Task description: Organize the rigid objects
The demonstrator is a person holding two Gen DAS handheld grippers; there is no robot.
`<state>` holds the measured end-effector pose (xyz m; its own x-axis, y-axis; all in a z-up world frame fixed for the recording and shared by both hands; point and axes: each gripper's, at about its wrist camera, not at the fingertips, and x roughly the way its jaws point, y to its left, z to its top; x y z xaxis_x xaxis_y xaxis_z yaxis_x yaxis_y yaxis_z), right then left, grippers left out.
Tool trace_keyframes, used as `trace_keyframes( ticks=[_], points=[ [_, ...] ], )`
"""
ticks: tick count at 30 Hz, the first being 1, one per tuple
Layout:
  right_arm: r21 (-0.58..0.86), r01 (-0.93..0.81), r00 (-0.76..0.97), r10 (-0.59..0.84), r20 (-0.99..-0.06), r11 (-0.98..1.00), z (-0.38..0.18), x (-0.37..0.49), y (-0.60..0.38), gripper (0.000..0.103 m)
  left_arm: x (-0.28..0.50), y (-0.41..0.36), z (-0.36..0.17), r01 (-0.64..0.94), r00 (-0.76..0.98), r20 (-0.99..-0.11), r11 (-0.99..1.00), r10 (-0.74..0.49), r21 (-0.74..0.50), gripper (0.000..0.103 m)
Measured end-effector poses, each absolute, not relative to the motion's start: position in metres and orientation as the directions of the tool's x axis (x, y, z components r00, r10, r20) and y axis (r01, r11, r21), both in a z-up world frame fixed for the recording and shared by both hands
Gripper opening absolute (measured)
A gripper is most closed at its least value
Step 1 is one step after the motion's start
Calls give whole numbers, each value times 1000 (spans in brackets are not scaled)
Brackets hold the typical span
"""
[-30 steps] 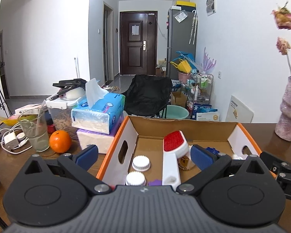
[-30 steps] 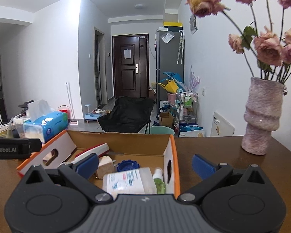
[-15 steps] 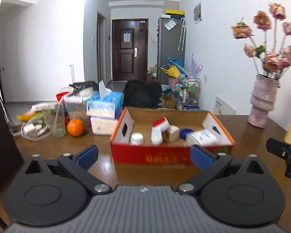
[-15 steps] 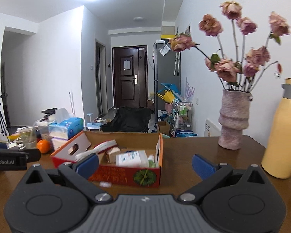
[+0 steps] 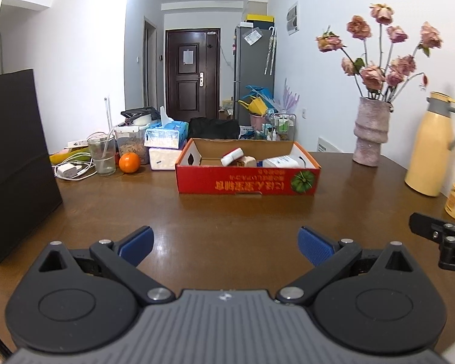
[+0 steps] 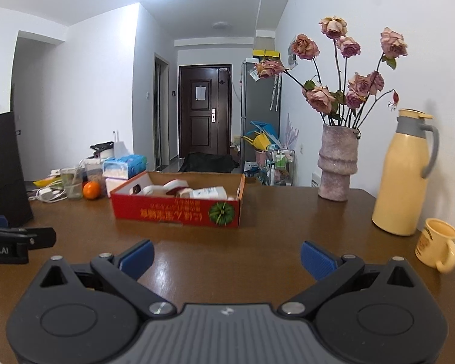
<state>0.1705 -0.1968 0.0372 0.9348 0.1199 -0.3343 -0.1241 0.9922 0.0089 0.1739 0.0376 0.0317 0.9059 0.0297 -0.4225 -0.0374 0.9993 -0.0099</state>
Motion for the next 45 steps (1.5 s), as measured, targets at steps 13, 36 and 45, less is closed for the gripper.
trace_keyframes(
  ticks=[13, 36, 45],
  points=[
    [-13, -140, 934, 128, -332, 990, 27, 108, -201, 103, 106, 26, 16, -39, 902, -430, 999, 32, -9, 103],
    [-25, -134, 938, 119, -325, 991, 30, 99, -199, 103, 95, 25, 17, -31, 908, -418, 999, 23, -12, 103],
    [-28, -134, 937, 118, -328, 991, 29, 99, -199, 103, 95, 24, 18, -29, 909, -417, 999, 21, -13, 103]
  ],
)
